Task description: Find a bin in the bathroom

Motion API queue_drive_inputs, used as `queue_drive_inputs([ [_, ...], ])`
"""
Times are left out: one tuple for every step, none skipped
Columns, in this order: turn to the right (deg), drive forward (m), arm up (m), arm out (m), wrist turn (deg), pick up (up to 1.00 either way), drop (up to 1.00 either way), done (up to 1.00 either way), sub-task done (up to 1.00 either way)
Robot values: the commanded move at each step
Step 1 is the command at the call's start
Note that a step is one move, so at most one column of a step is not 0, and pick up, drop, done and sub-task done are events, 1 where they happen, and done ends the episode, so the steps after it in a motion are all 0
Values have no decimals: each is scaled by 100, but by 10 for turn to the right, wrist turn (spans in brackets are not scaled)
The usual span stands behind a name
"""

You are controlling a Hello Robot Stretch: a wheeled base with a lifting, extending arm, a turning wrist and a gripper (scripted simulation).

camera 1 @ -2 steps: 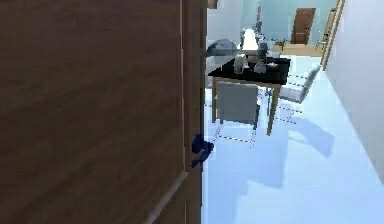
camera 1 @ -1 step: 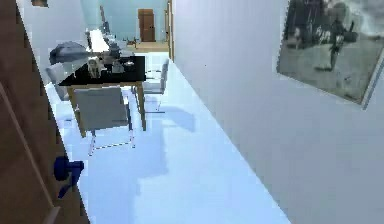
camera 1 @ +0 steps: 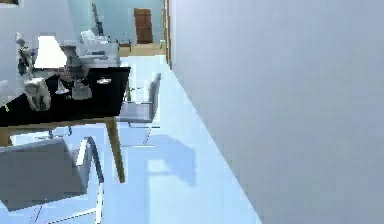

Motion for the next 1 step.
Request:
queue_drive_inputs([
  [270, 0, 0, 0, 0, 0, 0, 0, 0],
])
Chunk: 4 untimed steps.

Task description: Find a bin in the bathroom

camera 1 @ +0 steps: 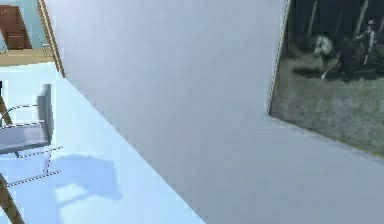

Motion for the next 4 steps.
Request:
queue_drive_inputs([
  [0, 10, 0, 0, 0, 0, 0, 0, 0],
  [-450, 0, 0, 0, 0, 0, 0, 0, 0],
  [-270, 0, 0, 0, 0, 0, 0, 0, 0],
  [0, 50, 0, 0, 0, 0, 0, 0, 0],
])
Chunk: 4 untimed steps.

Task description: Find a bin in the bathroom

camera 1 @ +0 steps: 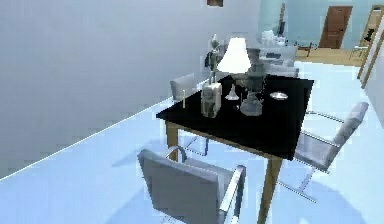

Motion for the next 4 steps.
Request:
queue_drive_inputs([
  [-450, 0, 0, 0, 0, 0, 0, 0, 0],
  [-90, 0, 0, 0, 0, 0, 0, 0, 0],
  [0, 100, 0, 0, 0, 0, 0, 0, 0],
  [-300, 0, 0, 0, 0, 0, 0, 0, 0],
])
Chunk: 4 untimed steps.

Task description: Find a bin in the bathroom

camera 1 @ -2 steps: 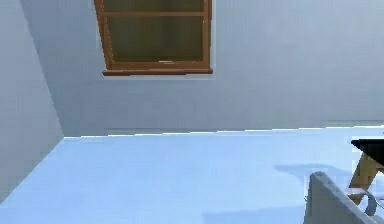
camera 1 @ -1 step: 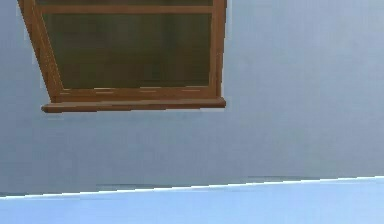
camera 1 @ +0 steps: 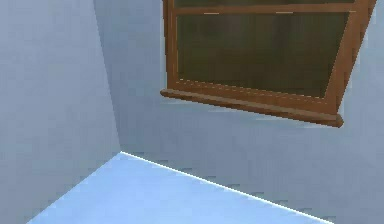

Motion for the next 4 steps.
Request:
queue_drive_inputs([
  [0, 5, 0, 0, 0, 0, 0, 0, 0],
  [450, 0, 0, 0, 0, 0, 0, 0, 0],
  [390, 0, 0, 0, 0, 0, 0, 0, 0],
  [0, 90, 0, 0, 0, 0, 0, 0, 0],
])
